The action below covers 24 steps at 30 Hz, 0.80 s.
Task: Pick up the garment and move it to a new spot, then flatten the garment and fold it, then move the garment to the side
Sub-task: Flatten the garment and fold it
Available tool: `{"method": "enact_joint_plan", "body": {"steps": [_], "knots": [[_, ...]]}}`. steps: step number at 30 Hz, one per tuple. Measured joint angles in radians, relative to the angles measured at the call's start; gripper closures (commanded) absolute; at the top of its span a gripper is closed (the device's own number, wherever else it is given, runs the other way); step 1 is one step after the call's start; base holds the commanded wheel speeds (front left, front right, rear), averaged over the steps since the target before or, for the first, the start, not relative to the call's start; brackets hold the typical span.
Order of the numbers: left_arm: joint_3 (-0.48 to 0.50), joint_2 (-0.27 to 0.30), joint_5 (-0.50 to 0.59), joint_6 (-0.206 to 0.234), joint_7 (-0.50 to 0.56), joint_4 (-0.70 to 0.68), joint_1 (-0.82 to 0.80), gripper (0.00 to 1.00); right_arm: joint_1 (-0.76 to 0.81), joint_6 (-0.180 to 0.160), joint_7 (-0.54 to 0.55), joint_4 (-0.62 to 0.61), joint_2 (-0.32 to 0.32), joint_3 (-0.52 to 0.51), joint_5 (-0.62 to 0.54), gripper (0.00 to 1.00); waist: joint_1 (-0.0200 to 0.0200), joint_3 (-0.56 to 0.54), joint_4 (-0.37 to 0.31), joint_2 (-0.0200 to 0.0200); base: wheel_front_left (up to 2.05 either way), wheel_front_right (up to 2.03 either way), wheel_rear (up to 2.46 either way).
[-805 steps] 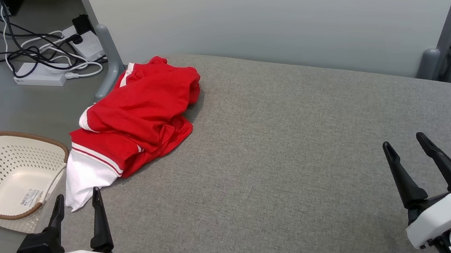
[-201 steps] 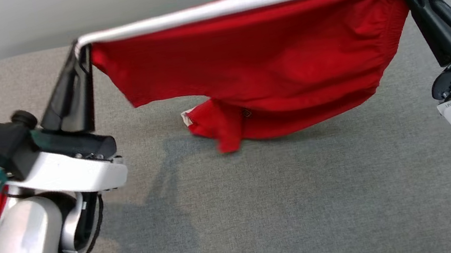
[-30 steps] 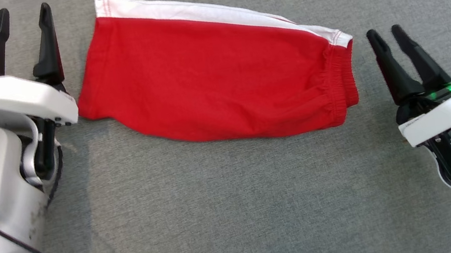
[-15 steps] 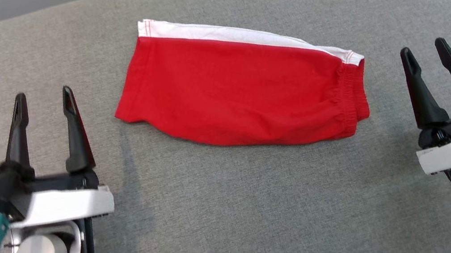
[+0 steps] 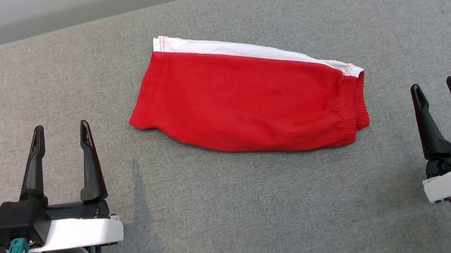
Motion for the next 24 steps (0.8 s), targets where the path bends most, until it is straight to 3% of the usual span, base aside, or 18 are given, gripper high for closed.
{"method": "enact_joint_plan", "body": {"steps": [13,18,24], "knots": [[0.002,-0.007,-0.001,-0.035,0.000,0.048,-0.028,0.00,0.000,0.000,0.013,-0.006,0.008,0.001,-0.006,0.00,0.0000,0.007,-0.006,0.0000,0.00,0.00,0.00],[-0.033,-0.005,-0.013,-0.091,0.053,0.107,-0.108,0.00,-0.012,0.000,0.014,-0.010,0.011,0.014,-0.004,0.00,0.0000,0.026,-0.020,0.0000,0.00,0.00,0.00],[-0.076,-0.020,-0.067,-0.194,0.173,0.299,-0.267,0.00,-0.043,0.000,0.014,-0.008,0.013,0.043,-0.003,0.00,0.0000,0.073,-0.058,0.0000,0.00,0.00,0.00]]}}
